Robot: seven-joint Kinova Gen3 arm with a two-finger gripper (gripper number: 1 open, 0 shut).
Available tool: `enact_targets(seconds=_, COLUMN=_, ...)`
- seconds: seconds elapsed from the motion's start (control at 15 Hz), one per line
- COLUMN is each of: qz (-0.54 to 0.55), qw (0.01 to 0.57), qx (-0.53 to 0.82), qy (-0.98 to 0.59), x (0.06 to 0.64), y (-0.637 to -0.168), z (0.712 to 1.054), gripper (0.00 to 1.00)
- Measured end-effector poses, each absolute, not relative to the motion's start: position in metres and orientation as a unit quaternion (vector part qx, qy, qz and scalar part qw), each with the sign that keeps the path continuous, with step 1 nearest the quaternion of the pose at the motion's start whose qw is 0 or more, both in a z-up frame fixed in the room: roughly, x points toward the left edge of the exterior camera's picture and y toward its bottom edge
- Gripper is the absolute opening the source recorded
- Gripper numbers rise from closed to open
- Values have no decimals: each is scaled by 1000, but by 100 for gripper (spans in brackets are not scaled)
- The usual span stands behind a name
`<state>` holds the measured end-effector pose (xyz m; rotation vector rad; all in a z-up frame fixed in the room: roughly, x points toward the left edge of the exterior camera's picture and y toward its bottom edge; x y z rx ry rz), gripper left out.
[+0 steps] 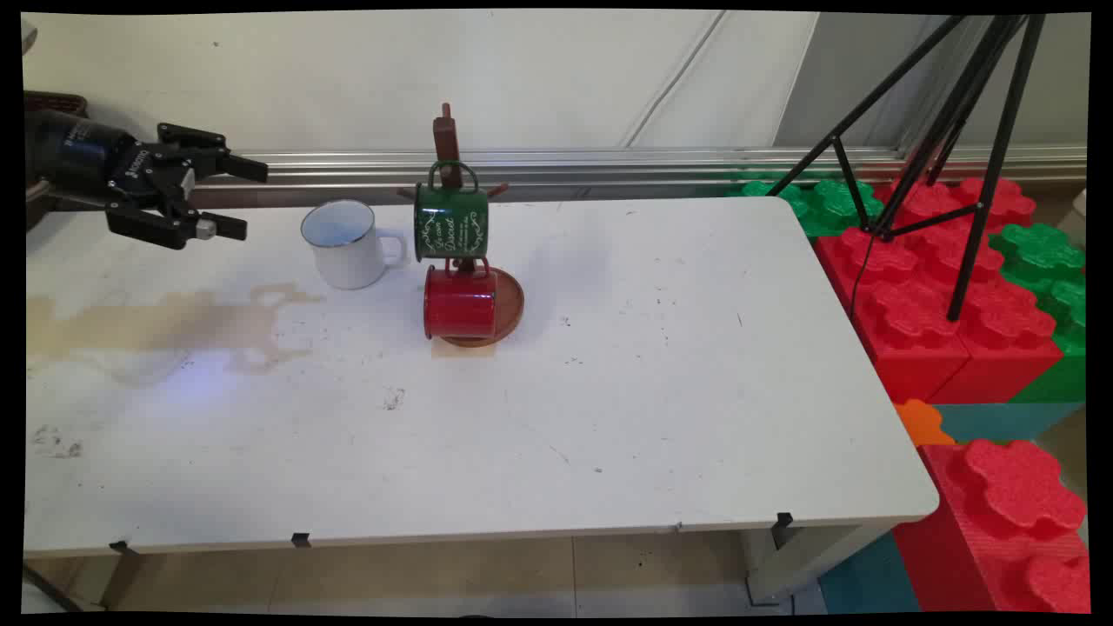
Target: Pick up the red mug from the rack
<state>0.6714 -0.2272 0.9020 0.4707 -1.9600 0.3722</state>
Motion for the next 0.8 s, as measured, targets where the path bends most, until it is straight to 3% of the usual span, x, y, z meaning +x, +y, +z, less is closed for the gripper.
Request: enact_targets(seconds=0.8, qz=154, qw=516, qx=204, qy=-818, x=647, y=-241, z=867, gripper=100)
